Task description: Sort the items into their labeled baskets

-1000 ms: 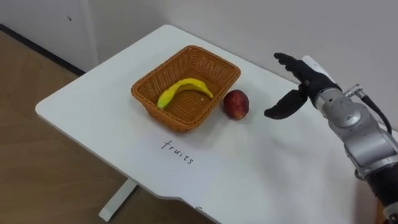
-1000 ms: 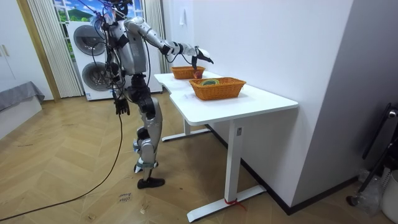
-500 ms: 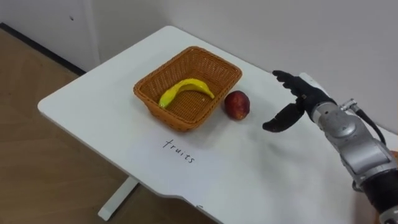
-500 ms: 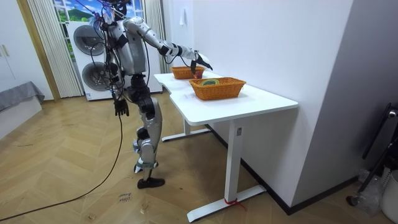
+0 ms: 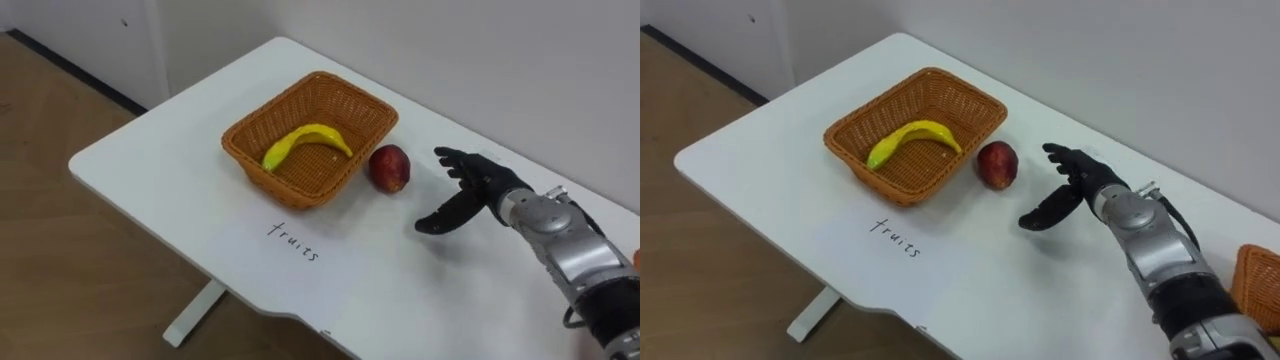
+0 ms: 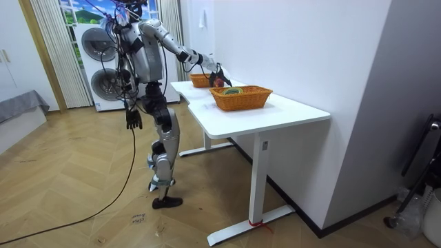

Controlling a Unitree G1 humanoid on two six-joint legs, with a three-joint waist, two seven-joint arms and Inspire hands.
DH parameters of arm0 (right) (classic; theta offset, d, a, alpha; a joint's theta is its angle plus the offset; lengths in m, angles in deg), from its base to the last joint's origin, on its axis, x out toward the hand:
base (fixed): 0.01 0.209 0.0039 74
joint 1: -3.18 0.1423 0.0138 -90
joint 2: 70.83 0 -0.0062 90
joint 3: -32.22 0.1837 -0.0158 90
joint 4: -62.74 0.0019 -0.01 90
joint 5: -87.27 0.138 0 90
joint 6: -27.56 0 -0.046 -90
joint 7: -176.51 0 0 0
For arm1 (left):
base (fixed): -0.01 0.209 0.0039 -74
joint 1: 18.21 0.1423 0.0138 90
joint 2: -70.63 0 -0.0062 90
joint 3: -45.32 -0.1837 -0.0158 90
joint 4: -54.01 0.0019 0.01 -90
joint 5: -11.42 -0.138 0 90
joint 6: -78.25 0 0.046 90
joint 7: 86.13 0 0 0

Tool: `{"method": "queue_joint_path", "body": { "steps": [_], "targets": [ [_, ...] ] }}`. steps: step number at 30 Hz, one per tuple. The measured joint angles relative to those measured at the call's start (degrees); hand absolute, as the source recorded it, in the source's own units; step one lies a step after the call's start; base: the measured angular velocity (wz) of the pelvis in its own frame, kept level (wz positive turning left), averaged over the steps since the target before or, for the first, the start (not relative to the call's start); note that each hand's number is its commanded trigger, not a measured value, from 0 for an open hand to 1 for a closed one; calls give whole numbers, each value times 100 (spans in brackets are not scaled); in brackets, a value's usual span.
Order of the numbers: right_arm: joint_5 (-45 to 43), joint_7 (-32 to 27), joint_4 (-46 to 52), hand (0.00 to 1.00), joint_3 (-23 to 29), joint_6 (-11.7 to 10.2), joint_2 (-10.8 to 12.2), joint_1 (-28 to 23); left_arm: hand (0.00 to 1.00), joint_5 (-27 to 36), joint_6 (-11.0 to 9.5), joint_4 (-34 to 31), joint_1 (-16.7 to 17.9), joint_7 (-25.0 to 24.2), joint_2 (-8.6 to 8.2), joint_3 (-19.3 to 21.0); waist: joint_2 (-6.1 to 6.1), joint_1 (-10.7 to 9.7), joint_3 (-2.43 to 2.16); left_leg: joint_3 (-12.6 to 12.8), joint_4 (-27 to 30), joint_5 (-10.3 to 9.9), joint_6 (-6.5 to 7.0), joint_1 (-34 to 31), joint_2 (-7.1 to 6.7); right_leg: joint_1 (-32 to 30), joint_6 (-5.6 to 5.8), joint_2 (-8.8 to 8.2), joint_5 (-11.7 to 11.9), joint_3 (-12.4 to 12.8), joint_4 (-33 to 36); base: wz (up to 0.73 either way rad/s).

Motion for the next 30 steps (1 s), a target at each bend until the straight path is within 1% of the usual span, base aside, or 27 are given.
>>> {"method": "queue_joint_path", "body": {
  "steps": [2, 5, 9, 11, 16, 19, 26, 30],
  "targets": [
    [29, 0, 10, 0, 0, -11, 43, 1, 0, -2, -2, 0, 0, 0, -1, -2, -8, 11, -6, 0, 0, 0, 1, -2, -1, -2, 0, 0, 0, -3, 0, 0],
    [103, 0, 10, 0, 0, -33, 98, 1, 0, -45, -20, 0, -4, 1, 0, 0, -15, 103, -11, -25, 7, 0, 0, -8, -3, 1, 0, 0, 0, -31, 0, 1],
    [219, 0, 11, 0, 0, -176, 132, 4, 0, -46, -25, 0, 12, 3, -1, 0, -14, 156, -12, -58, 31, 1, -1, -24, -6, 15, 0, -4, 0, -87, 0, 5],
    [227, 0, 11, 0, -4, -201, 180, 4, 0, -46, -25, 1, 32, 4, 2, 0, -13, 171, -12, -60, 42, 1, -1, -25, -6, 21, 0, -4, 0, -89, 0, 2],
    [240, 0, 9, 0, -11, -243, 219, 4, 0, -46, -32, 1, 40, 3, 2, -1, -4, 167, -7, -64, 85, 1, -2, -52, -13, 19, 0, -16, 0, -119, 7, 0],
    [240, 0, 9, 0, -11, -257, 222, 4, 0, -47, -84, 18, 41, 3, 3, -2, -4, 167, -8, -65, 97, 1, -2, -56, -13, 23, 0, -17, 0, -132, 12, 0],
    [274, 0, 1, 0, -12, -381, 229, 4, 0, -44, -126, 33, 42, 3, 1, -39, 1, 165, -4, -57, 96, 1, -2, -55, -13, 21, 0, -17, 0, -131, 10, 0],
    [372, -3, -2, 0, -12, -384, 255, 4, 0, -44, -145, 32, 41, 3, 1, -45, 15, 157, 6, -59, 94, 0, -2, -55, -13, 21, 0, -17, 0, -134, 9, 0]
  ]
}}
